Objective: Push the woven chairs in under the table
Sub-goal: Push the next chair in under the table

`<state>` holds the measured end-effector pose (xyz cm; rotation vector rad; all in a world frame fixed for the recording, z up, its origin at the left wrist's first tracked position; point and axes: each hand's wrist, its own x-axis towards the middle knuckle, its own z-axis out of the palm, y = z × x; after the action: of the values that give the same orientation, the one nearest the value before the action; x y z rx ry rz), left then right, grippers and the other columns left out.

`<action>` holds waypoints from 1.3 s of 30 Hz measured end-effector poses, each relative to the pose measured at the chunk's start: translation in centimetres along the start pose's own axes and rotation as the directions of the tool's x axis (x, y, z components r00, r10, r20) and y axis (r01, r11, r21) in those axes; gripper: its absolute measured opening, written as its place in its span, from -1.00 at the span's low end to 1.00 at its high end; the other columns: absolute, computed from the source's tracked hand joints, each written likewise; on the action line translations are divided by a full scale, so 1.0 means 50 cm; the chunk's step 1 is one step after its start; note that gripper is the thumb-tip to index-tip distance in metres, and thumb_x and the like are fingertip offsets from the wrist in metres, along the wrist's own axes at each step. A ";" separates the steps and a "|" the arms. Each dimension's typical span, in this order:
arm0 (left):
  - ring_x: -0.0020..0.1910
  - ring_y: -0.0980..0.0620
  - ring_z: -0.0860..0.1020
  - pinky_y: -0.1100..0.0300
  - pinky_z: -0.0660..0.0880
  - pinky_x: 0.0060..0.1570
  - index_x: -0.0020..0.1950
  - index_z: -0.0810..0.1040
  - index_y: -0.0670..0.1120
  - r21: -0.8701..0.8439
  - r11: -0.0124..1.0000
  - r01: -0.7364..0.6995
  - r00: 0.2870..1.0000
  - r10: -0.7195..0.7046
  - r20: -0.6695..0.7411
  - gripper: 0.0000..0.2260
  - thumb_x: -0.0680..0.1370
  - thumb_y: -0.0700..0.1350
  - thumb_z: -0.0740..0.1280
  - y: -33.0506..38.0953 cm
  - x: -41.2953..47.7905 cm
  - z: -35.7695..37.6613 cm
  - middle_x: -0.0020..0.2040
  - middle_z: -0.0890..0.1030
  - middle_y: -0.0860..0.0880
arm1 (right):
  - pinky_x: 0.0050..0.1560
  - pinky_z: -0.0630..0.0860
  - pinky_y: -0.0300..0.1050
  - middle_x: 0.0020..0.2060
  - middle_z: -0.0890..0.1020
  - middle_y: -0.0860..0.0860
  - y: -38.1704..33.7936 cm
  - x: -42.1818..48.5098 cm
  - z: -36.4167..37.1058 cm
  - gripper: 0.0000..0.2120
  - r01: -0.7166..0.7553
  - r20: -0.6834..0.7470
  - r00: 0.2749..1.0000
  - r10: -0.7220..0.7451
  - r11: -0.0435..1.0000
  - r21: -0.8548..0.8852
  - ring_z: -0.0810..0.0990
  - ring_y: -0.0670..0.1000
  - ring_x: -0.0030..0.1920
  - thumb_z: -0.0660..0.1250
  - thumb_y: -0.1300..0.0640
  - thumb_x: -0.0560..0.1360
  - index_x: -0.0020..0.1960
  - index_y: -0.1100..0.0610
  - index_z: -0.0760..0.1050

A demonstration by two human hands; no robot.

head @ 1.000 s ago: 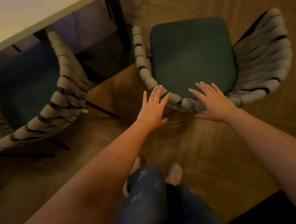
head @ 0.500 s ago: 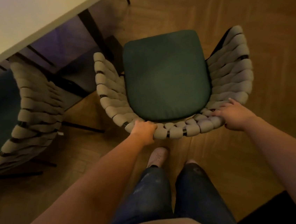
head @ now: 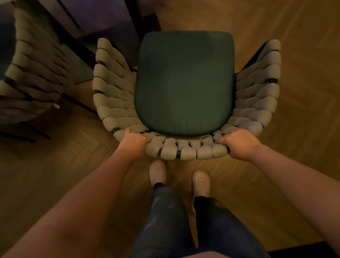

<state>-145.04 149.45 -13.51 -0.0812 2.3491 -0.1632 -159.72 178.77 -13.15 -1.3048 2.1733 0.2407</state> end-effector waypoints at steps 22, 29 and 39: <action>0.17 0.03 0.53 -0.19 0.17 0.38 0.23 0.51 0.08 -0.382 0.909 0.169 0.982 -0.187 -0.012 -0.74 0.55 -0.04 0.30 -0.103 0.059 -0.016 0.15 0.59 0.06 | 0.30 0.27 0.05 0.22 0.54 -0.06 0.072 0.301 -0.224 -0.59 0.059 0.124 0.992 -0.006 0.903 -0.426 0.43 0.07 0.28 0.11 0.13 0.61 0.42 -0.15 0.32; 0.23 0.04 0.51 -0.29 -0.03 0.46 0.25 0.52 0.09 -0.422 0.892 0.163 0.984 -0.176 0.008 -0.72 0.55 -0.10 0.31 -0.169 0.076 -0.034 0.15 0.59 0.07 | 0.35 0.21 0.13 0.21 0.56 -0.06 0.053 0.345 -0.243 -0.58 0.032 0.138 0.990 0.029 0.908 -0.418 0.45 0.09 0.27 0.12 0.13 0.60 0.43 -0.14 0.30; 0.20 0.02 0.52 -0.29 0.01 0.45 0.22 0.53 0.07 -0.378 0.912 0.157 0.987 -0.155 0.036 -0.76 0.57 -0.10 0.28 -0.204 0.074 -0.064 0.12 0.60 0.05 | 0.39 0.14 0.14 0.24 0.54 -0.07 0.043 0.347 -0.268 -0.56 0.040 0.114 0.993 0.000 0.939 -0.342 0.42 0.08 0.28 0.10 0.17 0.61 0.44 -0.14 0.30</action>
<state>-149.82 139.25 -12.42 -0.4601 2.3388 0.2195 -172.81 161.08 -12.42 -1.4598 2.0829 0.6972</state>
